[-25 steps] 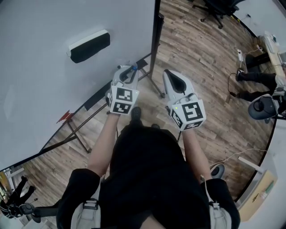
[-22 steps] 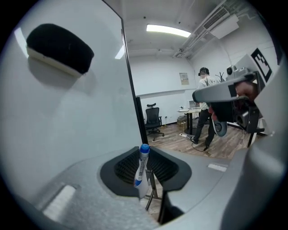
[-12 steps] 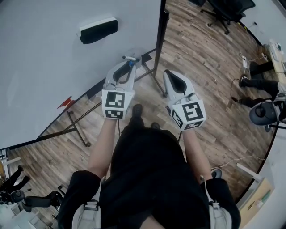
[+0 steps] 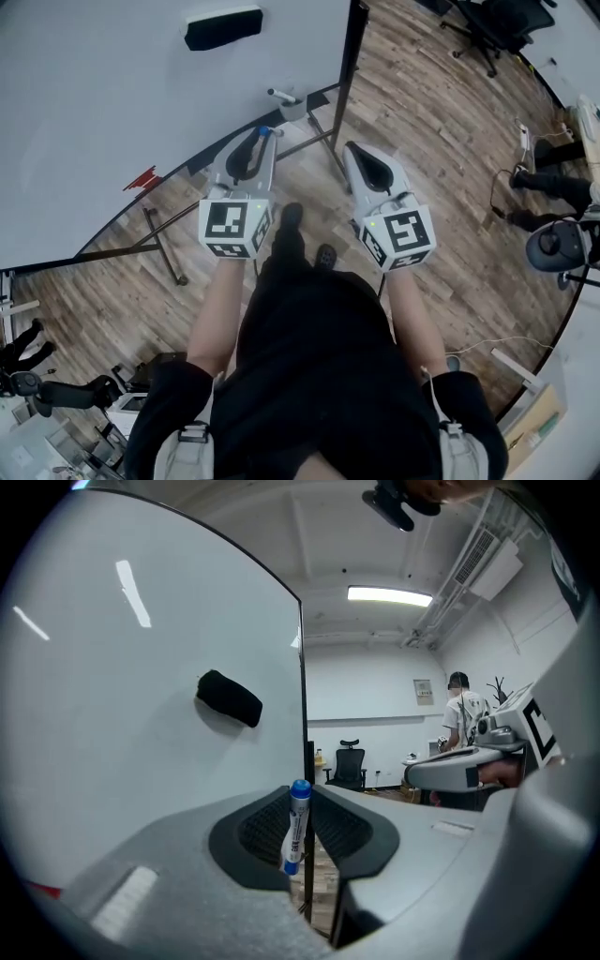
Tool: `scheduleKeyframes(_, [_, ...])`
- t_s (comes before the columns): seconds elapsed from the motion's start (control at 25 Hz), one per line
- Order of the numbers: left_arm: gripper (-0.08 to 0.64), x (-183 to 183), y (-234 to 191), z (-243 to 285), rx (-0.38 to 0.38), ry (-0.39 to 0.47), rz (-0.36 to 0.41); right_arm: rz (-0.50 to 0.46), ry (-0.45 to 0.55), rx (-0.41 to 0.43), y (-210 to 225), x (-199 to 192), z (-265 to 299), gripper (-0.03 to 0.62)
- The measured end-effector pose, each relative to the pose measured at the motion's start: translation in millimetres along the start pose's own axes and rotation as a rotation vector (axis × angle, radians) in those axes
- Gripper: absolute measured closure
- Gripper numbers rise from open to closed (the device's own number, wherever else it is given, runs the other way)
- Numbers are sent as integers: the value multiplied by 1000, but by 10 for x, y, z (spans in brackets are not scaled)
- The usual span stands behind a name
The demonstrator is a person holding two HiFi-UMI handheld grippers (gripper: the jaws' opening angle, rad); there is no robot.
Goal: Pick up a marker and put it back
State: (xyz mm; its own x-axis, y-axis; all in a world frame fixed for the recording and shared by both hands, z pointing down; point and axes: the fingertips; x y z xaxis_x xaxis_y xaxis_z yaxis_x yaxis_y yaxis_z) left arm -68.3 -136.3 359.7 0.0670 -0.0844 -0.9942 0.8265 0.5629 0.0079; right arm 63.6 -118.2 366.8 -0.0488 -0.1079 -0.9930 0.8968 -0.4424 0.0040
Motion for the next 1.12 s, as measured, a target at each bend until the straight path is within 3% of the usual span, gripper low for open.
scheduleKeyframes(0.16, [482,23,0,-165,48,83,-72,8,-10,12,-8,-83,-80,591])
scheduleKeyframes(0.36, [482,19,36,-289,95,139,-91,9,-18,31,-8,-163,-151,591])
scheduleKeyframes(1.12, [482,178,-123,-27,89,161,-31,14,-8,27,80,-79,3,591])
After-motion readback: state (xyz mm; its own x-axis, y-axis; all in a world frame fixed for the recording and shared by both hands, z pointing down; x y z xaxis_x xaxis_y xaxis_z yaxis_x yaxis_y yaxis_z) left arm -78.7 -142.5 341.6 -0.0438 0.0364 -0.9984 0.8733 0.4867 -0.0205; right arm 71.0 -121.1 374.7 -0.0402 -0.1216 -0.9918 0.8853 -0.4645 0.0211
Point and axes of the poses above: the fingertips, and each gripper's own axes: z forward along the fingers, y to its right, x out of its top, and after that the axes turned 13 degrees about -x, right-handed
